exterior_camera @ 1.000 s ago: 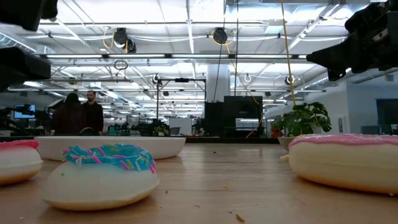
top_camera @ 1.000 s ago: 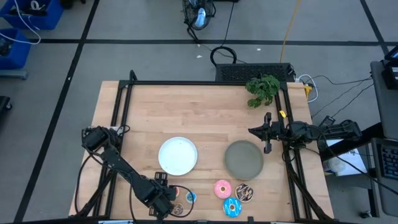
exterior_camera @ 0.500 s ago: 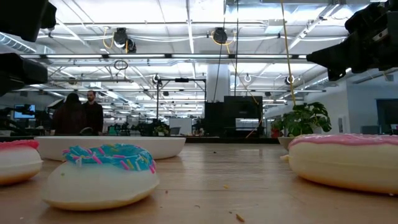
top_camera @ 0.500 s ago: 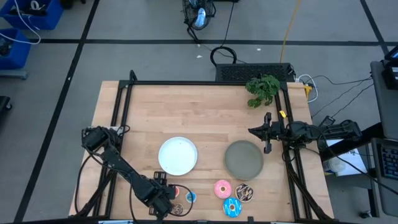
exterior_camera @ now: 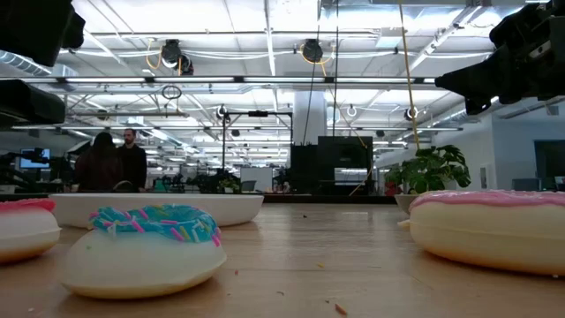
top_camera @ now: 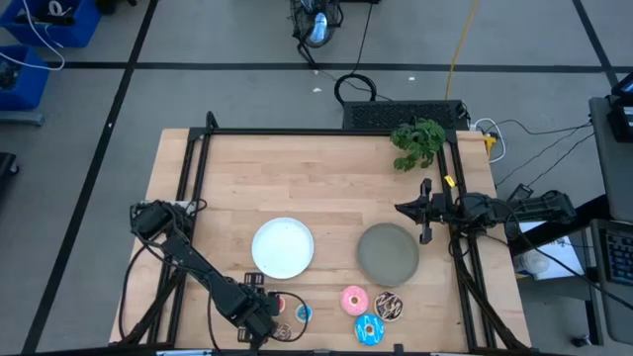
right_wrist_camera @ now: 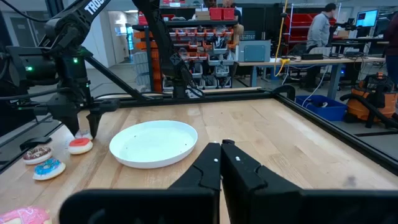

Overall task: Pick & Place donuts
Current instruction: Put the small white donut on the white plate

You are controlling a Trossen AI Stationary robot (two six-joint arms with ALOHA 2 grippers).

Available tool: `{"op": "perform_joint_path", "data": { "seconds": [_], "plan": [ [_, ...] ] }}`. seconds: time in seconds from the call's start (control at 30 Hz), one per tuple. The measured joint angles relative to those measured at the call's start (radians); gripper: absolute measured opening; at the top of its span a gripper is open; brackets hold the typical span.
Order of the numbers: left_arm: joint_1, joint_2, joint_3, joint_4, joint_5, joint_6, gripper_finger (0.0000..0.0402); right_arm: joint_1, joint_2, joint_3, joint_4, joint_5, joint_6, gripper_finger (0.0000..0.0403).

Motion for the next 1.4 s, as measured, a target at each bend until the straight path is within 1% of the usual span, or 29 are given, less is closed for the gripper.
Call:
{"op": "perform_joint_path", "data": {
  "seconds": [0.13, 0.4, 0.53, 0.73, 0.97, 1.1, 1.2, 1.33, 1.4],
  "plan": [
    [0.003, 0.0, 0.002, -0.002, 0.005, 0.0, 0.0169, 0.0, 0.0, 0.0, 0.0, 0.0, 0.0, 0.0],
    [0.008, -0.031, 0.045, -0.026, -0.023, 0.013, 0.0193, 0.0, 0.0, 0.0, 0.0, 0.0, 0.0, 0.0],
    [0.013, -0.059, 0.086, -0.097, -0.041, 0.008, 0.0197, 0.0, 0.001, 0.0, 0.0, 0.0, 0.0, 0.0],
    [0.021, -0.103, 0.161, -0.252, -0.056, 0.008, 0.0198, 0.0, 0.001, 0.0, 0.0, 0.0, 0.0, 0.0],
    [0.063, -0.205, 0.233, -0.386, -0.066, 0.009, 0.0198, 0.0, 0.001, 0.0, 0.0, 0.0, 0.0, 0.0],
    [0.099, -0.297, 0.237, -0.418, -0.078, 0.007, 0.0198, 0.0, 0.001, 0.0, 0.0, -0.001, 0.0, 0.0],
    [0.116, -0.353, 0.237, -0.443, -0.106, -0.004, 0.0198, 0.0, 0.001, 0.0, 0.0, -0.001, 0.0, 0.0],
    [0.127, -0.393, 0.238, -0.481, -0.138, -0.023, 0.0198, 0.0, 0.001, 0.0, 0.0, -0.001, 0.0, 0.0],
    [0.135, -0.396, 0.238, -0.489, -0.132, -0.023, 0.0198, 0.0, 0.002, 0.0, 0.0, -0.001, 0.001, 0.0]
  ]
}}
